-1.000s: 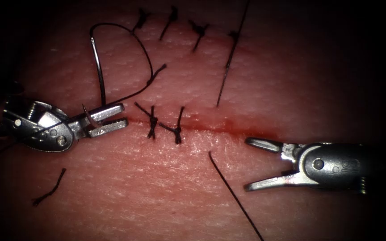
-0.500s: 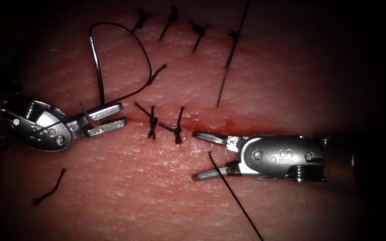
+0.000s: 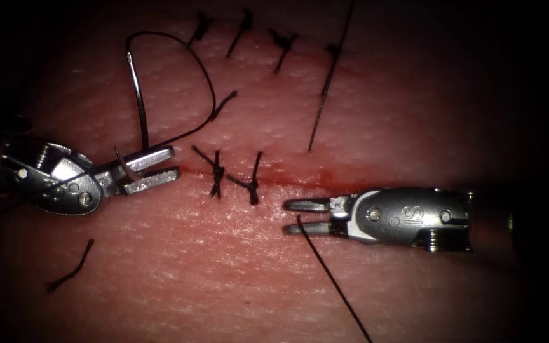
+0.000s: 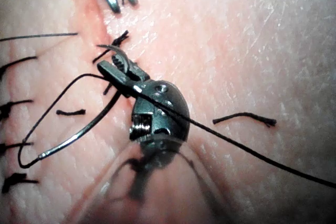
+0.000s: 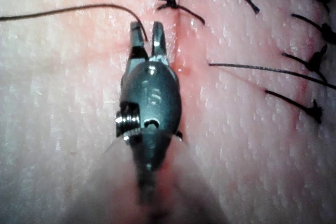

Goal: Wound Closure
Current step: With the right gripper, repeatedly pull the suture through the wound.

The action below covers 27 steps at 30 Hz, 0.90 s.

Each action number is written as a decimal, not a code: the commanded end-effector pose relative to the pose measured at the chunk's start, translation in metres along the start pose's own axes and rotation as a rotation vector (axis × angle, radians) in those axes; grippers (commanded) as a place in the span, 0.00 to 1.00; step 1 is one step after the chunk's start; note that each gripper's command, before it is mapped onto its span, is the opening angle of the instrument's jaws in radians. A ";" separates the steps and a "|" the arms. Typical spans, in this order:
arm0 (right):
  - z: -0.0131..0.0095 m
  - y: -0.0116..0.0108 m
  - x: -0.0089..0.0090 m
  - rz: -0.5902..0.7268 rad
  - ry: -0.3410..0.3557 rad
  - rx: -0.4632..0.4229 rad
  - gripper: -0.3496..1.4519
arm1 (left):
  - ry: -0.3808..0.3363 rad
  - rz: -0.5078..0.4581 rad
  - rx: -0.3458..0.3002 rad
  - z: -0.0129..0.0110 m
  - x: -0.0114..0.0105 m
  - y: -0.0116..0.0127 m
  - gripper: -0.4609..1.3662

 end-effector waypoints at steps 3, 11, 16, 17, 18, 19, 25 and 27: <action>-0.0001 -0.0003 0.0001 0.001 -0.010 -0.003 0.00 | 0.000 0.000 -0.007 0.0000 0.0000 0.0000 0.06; -0.0001 -0.0016 0.0007 0.002 -0.026 0.012 0.00 | 0.000 0.000 -0.007 0.0000 0.0000 0.0000 0.06; -0.0001 -0.0015 0.0017 0.017 -0.024 0.015 0.00 | 0.000 0.000 -0.008 0.0000 0.0000 0.0000 0.06; -0.0002 -0.0014 0.0018 0.018 -0.025 0.012 0.00 | 0.000 0.000 -0.008 0.0000 0.0000 0.0000 0.06; -0.0002 -0.0011 0.0018 0.020 -0.026 0.009 0.00 | 0.001 0.000 -0.008 0.0000 0.0000 0.0000 0.06; -0.0002 -0.0010 0.0018 0.020 -0.027 0.006 0.00 | 0.001 0.000 -0.008 0.0000 0.0000 0.0000 0.06; -0.0002 -0.0010 0.0017 0.020 -0.044 0.011 0.00 | 0.001 -0.006 -0.008 0.0000 0.0000 0.0000 0.06; -0.0001 -0.0010 0.0017 0.020 -0.046 0.005 0.00 | 0.001 -0.006 -0.008 0.0000 0.0000 0.0000 0.06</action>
